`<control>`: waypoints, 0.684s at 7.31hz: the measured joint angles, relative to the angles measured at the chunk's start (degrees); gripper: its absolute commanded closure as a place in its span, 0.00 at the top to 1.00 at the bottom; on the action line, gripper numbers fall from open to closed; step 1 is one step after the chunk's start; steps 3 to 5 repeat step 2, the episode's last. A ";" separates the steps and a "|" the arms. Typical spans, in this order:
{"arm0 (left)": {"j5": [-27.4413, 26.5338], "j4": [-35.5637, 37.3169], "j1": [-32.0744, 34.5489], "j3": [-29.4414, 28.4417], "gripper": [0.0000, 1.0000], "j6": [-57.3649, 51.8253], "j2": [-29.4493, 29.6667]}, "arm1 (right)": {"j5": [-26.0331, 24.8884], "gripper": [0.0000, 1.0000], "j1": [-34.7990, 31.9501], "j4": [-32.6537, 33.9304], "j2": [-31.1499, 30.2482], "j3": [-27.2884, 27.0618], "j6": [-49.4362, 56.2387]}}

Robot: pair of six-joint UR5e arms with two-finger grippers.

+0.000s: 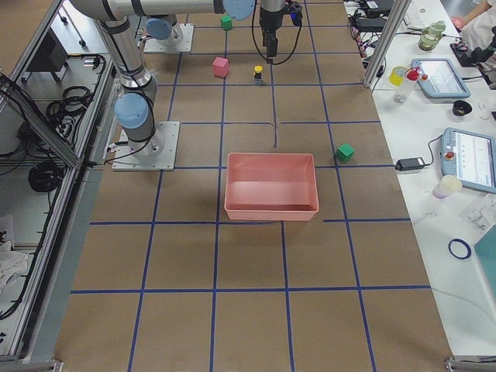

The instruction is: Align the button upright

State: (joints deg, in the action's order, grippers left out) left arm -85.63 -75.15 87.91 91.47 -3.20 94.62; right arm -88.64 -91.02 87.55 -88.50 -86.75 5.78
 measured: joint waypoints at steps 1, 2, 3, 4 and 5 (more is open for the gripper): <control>-1.09 -2.58 0.09 0.07 1.00 -2.81 -2.13 | 0.00 1.00 0.01 0.00 0.00 -0.02 0.04; -2.64 -5.02 0.06 0.21 1.00 -4.32 -3.93 | 0.02 1.00 0.00 -0.01 0.00 -0.04 0.03; -2.64 -5.02 0.06 0.21 1.00 -4.32 -3.93 | 0.02 1.00 0.00 -0.01 0.00 -0.04 0.03; -2.64 -5.02 0.06 0.21 1.00 -4.32 -3.93 | 0.02 1.00 0.00 -0.01 0.00 -0.04 0.03; -2.64 -5.02 0.06 0.21 1.00 -4.32 -3.93 | 0.02 1.00 0.00 -0.01 0.00 -0.04 0.03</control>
